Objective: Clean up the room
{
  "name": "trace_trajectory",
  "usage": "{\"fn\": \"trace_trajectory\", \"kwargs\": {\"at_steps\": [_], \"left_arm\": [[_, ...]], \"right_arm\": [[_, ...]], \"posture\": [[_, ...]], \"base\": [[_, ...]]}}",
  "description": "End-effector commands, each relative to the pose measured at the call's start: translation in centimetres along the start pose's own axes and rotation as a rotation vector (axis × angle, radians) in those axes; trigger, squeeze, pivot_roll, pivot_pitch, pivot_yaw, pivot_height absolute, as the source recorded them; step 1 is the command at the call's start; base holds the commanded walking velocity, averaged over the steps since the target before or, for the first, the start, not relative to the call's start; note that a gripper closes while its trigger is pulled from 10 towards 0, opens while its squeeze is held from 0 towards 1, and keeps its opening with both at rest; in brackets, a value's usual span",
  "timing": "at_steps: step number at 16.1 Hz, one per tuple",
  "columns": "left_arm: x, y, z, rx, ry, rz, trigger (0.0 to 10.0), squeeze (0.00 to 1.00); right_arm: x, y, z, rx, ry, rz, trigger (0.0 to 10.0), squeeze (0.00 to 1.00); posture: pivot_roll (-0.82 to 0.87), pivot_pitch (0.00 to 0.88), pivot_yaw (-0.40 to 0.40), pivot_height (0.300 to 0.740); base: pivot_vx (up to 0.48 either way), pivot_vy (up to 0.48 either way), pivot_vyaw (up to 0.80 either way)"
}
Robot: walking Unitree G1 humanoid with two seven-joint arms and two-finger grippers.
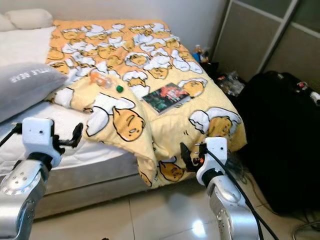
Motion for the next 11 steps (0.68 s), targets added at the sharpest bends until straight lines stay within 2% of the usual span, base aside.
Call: {"fn": "trace_trajectory", "kwargs": {"at_steps": [1, 7, 8, 11], "left_arm": [[0.10, -0.35, -0.32, -0.009, -0.002, 0.009, 10.0, 0.00], [0.26, -0.20, -0.64, -0.012, -0.002, 0.001, 10.0, 0.00], [0.16, -0.24, -0.65, -0.017, 0.002, -0.002, 10.0, 0.00], [0.17, -0.30, -0.81, -0.025, 0.003, -0.009, 10.0, 0.00]], "right_arm": [[0.44, -0.19, -0.25, 0.005, -0.012, 0.026, 10.0, 0.00], [0.85, 0.36, -0.70, 0.048, -0.014, 0.073, 10.0, 0.00], [0.94, 0.07, -0.84, 0.032, -0.015, 0.068, 10.0, 0.00], [1.26, -0.29, -1.10, 0.025, -0.021, 0.045, 10.0, 0.00]], "posture": [[-0.11, 0.000, -0.003, 0.740], [-0.11, 0.000, 0.002, 0.740], [-0.11, 0.000, 0.003, 0.740], [-0.11, 0.000, 0.002, 0.740]], "base": [[0.259, 0.000, 0.00], [0.276, 0.000, 0.76], [0.270, 0.000, 0.80], [0.273, 0.000, 0.17]]}}
Point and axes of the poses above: a point about 5 cm out from each wrist's last joint towards the gripper, its own z axis pointing back from the gripper into the wrist, its own x axis along the axis of the wrist's last joint, y = z × x, the point moved 4 cm from there along -z, pointing out of the wrist towards the gripper, and after that the axes turned 15 degrees about z, right-handed, at the moved point
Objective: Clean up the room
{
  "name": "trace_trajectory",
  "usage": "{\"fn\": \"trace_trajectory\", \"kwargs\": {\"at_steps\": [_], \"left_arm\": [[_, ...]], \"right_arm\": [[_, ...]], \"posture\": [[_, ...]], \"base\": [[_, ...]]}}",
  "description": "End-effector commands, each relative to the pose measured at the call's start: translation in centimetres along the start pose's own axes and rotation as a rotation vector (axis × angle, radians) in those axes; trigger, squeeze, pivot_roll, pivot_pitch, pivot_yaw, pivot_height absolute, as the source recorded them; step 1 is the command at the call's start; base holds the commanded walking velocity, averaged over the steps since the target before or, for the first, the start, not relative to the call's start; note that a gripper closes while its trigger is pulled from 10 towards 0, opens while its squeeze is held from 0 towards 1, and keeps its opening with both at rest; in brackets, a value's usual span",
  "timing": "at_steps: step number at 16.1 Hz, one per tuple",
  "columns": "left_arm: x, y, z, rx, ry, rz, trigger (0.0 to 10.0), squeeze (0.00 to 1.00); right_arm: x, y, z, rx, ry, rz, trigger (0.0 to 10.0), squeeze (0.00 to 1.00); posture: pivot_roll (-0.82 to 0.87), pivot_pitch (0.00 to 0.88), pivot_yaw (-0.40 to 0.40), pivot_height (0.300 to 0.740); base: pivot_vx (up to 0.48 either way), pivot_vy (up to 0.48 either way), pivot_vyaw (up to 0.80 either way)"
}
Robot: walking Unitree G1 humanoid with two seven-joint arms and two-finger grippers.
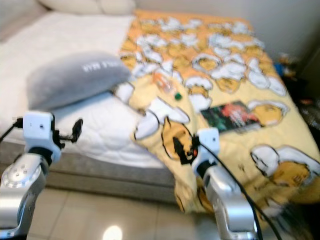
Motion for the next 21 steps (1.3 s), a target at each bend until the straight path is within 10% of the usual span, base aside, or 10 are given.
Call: {"fn": "trace_trajectory", "kwargs": {"at_steps": [1, 21], "left_arm": [[0.0, -0.7, -0.1, -0.027, -0.002, -0.001, 10.0, 0.00], [0.0, -0.9, -0.4, -0.058, 0.002, 0.014, 10.0, 0.00]], "right_arm": [[-0.5, -0.9, 0.2, -0.029, 0.023, -0.001, 10.0, 0.00], [0.5, -3.0, -0.4, -0.095, 0.027, 0.041, 10.0, 0.00]], "posture": [[-0.11, 0.000, 0.003, 0.740], [-0.11, 0.000, -0.002, 0.740]], "base": [[0.270, 0.000, 0.00], [0.273, 0.000, -0.06]]}}
Point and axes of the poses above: a point about 5 cm out from each wrist's last joint towards the gripper, its own z axis pointing back from the gripper into the wrist, its own x axis along the axis of the wrist's last joint, y = z × x, the point moved 4 cm from there along -z, pointing out of the wrist towards the gripper, and after that the axes turned 15 degrees about z, right-handed, at the moved point
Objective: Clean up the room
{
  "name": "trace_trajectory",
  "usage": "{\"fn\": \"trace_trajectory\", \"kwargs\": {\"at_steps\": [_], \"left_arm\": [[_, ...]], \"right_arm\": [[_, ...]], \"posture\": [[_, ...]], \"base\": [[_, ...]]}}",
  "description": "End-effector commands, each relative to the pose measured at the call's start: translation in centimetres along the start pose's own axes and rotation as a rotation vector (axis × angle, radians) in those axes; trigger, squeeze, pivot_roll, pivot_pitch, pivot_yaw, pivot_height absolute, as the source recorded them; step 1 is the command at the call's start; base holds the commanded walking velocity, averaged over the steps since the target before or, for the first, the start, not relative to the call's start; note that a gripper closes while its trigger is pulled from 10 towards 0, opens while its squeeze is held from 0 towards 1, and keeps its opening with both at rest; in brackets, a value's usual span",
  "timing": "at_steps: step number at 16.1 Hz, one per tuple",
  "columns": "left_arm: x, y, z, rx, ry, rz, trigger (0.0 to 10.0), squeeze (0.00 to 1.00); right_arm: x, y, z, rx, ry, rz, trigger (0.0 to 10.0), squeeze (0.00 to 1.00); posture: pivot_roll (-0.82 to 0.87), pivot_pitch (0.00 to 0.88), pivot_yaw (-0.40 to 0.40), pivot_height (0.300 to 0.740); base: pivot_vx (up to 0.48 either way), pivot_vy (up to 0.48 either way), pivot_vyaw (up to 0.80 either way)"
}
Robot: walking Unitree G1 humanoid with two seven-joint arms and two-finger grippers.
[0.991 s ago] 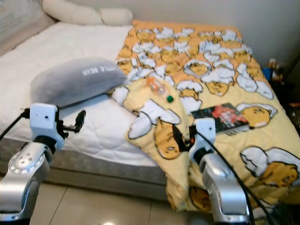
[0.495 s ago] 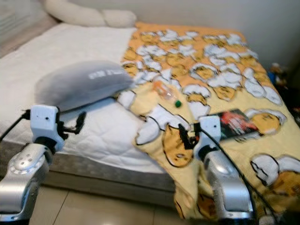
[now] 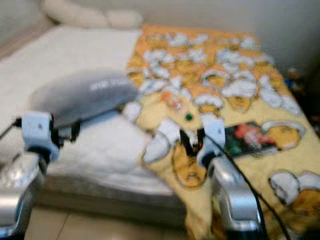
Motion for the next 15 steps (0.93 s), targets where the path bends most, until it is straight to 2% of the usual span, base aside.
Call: {"fn": "trace_trajectory", "kwargs": {"at_steps": [1, 15], "left_arm": [[-0.09, -0.82, -0.12, -0.033, 0.005, 0.000, 10.0, 0.00], [-0.30, -1.18, -0.32, -0.053, 0.009, -0.011, 10.0, 0.00]], "right_arm": [[-0.01, -0.86, 0.13, -0.025, 0.003, 0.000, 10.0, 0.00], [-0.22, -1.13, -0.06, -0.029, 0.012, 0.006, 10.0, 0.00]], "posture": [[-0.11, 0.000, -0.002, 0.740], [-0.12, 0.000, 0.000, 0.740]], "base": [[0.277, 0.000, 0.00], [0.279, 0.000, 0.00]]}}
Point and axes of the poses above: a point about 5 cm out from each wrist's last joint towards the gripper, its own z axis pointing back from the gripper into the wrist, its own x axis along the axis of the wrist's last joint, y = z × x, the point moved 4 cm from there along -z, pointing out of the wrist towards the gripper, and after that the axes turned 15 degrees about z, right-handed, at the moved point
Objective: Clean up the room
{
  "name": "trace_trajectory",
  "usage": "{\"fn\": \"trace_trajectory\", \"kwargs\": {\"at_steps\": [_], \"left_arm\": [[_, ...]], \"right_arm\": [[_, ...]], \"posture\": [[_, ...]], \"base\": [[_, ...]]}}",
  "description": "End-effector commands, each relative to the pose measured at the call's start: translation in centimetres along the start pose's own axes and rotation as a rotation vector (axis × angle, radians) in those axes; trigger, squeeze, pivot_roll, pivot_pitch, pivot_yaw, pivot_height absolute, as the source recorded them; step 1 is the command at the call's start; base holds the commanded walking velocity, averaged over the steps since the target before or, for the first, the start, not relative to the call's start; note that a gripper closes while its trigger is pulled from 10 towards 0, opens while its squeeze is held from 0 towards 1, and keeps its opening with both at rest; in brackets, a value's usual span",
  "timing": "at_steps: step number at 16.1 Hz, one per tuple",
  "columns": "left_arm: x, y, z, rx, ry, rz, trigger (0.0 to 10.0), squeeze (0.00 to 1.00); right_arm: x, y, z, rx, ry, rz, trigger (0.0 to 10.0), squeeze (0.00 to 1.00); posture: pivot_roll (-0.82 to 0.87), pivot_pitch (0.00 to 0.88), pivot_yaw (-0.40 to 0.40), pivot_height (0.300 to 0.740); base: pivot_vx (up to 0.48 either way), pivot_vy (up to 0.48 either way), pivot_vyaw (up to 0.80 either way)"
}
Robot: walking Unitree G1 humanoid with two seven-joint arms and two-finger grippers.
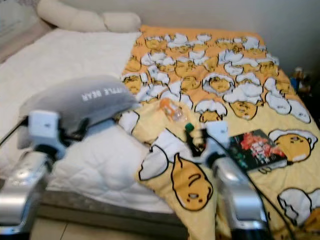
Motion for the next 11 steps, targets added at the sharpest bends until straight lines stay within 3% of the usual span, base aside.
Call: {"fn": "trace_trajectory", "kwargs": {"at_steps": [1, 5, 7, 11], "left_arm": [[0.24, 0.78, 0.09, 0.023, -0.002, -0.015, 10.0, 0.00], [0.25, 0.81, 0.12, 0.022, -0.004, -0.016, 10.0, 0.00], [0.26, 0.80, 0.11, 0.020, -0.004, -0.018, 10.0, 0.00], [-0.03, 0.52, 0.13, 0.004, 0.011, -0.025, 10.0, 0.00]], "right_arm": [[0.54, 0.26, -0.30, 0.005, -0.017, -0.007, 10.0, 0.00], [0.49, 0.39, -0.30, 0.009, -0.010, 0.049, 10.0, 0.00], [0.48, 0.44, -0.32, 0.006, -0.014, 0.041, 10.0, 0.00], [0.42, 0.27, -0.30, -0.003, -0.011, 0.001, 10.0, 0.00]], "posture": [[-0.12, 0.000, 0.000, 0.740], [-0.11, 0.000, -0.002, 0.740], [-0.11, 0.000, -0.003, 0.740], [-0.11, 0.000, -0.004, 0.740]], "base": [[0.281, 0.000, 0.00], [0.279, 0.000, 0.10], [0.281, 0.000, 0.80], [0.209, 0.000, 0.00]]}}
Point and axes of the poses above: a point about 5 cm out from each wrist's last joint towards the gripper, its own z axis pointing back from the gripper into the wrist, its own x axis along the axis of the wrist's last joint, y = z × x, the point moved 4 cm from there along -z, pointing out of the wrist towards the gripper, and after that the axes turned 15 degrees about z, right-handed, at the moved point
